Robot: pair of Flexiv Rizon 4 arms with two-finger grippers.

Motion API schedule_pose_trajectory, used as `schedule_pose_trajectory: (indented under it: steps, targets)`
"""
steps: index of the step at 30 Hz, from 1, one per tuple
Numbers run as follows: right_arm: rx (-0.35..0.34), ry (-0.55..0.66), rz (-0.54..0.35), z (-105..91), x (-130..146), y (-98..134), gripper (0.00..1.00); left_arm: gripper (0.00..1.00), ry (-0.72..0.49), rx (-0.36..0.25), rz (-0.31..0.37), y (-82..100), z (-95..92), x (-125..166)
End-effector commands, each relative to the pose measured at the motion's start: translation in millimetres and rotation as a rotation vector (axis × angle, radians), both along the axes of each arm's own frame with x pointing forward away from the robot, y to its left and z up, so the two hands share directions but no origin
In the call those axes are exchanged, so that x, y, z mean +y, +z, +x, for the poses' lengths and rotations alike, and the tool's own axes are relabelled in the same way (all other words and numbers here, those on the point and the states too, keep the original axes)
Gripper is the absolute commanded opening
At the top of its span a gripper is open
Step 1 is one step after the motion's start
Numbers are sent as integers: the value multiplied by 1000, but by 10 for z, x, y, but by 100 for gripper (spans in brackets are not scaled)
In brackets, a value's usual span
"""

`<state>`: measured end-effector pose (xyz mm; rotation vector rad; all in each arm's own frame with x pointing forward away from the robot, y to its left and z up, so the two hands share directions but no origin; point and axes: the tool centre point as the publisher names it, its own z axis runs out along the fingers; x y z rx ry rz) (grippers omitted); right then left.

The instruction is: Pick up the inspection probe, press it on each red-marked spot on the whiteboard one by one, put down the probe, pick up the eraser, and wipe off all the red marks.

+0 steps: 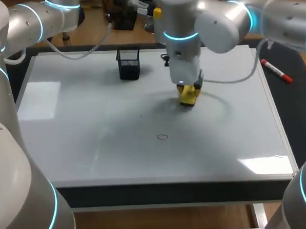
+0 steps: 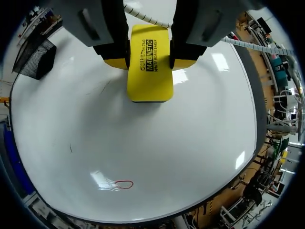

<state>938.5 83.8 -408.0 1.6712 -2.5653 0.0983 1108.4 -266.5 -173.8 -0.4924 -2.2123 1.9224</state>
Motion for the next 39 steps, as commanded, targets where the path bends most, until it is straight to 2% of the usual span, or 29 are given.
schedule_pose_trajectory:
  steps: [1, 4, 14, 24, 30, 39]
  targets:
    - [-26, -33, 44, -54, -285, 137, 0, 0, -2, 0, -1, 5, 10, -4]
    - [-32, -82, 77, -48, -442, 180, 0, 0, -2, 0, -1, 5, 10, -4]
    - [-52, -233, 98, -81, -921, 221, 0, 0, -2, 0, -1, 5, 10, -4]
    - [-50, -353, 93, -157, -1312, 185, 0, 0, -2, 0, -1, 5, 10, -4]
    - [-47, -397, 85, -191, -1467, 165, 0, 0, -2, 0, -1, 5, 10, -4]
    - [-38, -431, 66, -194, -1539, 145, 0, 0, -2, 0, -1, 5, 10, -4]
